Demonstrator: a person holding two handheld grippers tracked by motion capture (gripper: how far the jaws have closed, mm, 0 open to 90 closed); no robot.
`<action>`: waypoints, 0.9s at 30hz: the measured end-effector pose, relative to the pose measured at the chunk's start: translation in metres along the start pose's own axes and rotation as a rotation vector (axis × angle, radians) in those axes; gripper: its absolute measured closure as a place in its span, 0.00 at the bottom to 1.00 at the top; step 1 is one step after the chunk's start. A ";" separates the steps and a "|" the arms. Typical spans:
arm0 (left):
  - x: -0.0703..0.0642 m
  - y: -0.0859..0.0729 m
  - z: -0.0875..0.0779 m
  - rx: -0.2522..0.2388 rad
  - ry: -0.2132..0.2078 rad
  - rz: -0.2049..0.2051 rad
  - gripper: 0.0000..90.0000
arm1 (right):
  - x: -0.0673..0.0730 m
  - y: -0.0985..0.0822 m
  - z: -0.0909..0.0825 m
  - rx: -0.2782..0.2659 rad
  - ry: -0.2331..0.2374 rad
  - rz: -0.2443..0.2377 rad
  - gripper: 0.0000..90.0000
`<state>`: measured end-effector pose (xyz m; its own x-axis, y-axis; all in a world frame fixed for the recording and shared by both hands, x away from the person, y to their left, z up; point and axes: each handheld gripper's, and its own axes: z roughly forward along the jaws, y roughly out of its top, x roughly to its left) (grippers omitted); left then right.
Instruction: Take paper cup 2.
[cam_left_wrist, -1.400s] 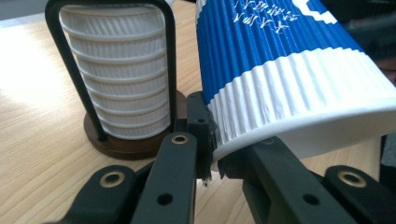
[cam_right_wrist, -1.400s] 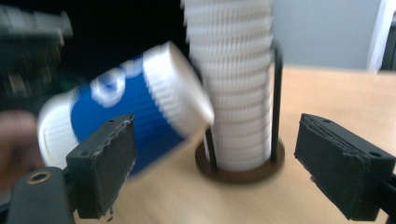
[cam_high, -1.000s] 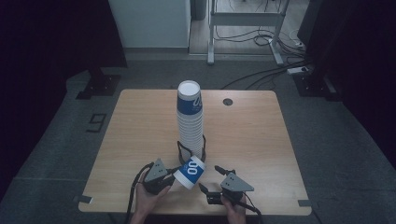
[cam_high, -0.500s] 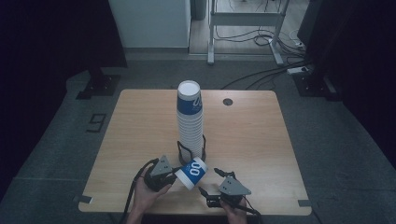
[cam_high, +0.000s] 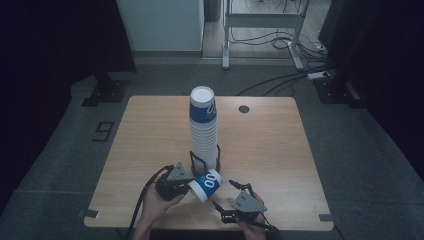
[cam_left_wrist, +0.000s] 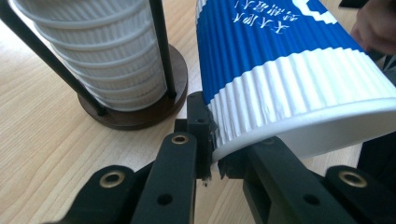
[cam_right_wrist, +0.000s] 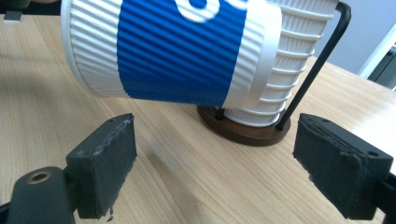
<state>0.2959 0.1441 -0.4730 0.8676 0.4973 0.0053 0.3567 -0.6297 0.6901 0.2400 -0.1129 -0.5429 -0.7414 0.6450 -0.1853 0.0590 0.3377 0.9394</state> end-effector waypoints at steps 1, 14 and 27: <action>0.000 0.002 0.000 0.012 -0.005 0.004 0.94 | 0.000 0.000 0.000 0.003 -0.002 -0.007 0.14; -0.002 0.017 0.010 0.179 -0.051 0.006 0.94 | 0.005 0.005 0.000 0.038 0.004 -0.119 0.14; -0.003 0.032 0.018 0.321 -0.086 0.029 0.94 | 0.011 0.009 0.005 0.070 0.045 -0.239 0.13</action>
<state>0.3111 0.1124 -0.4642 0.9001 0.4328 -0.0493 0.4106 -0.8053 0.4277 0.2361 -0.0993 -0.5378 -0.7689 0.5106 -0.3849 -0.0764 0.5242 0.8481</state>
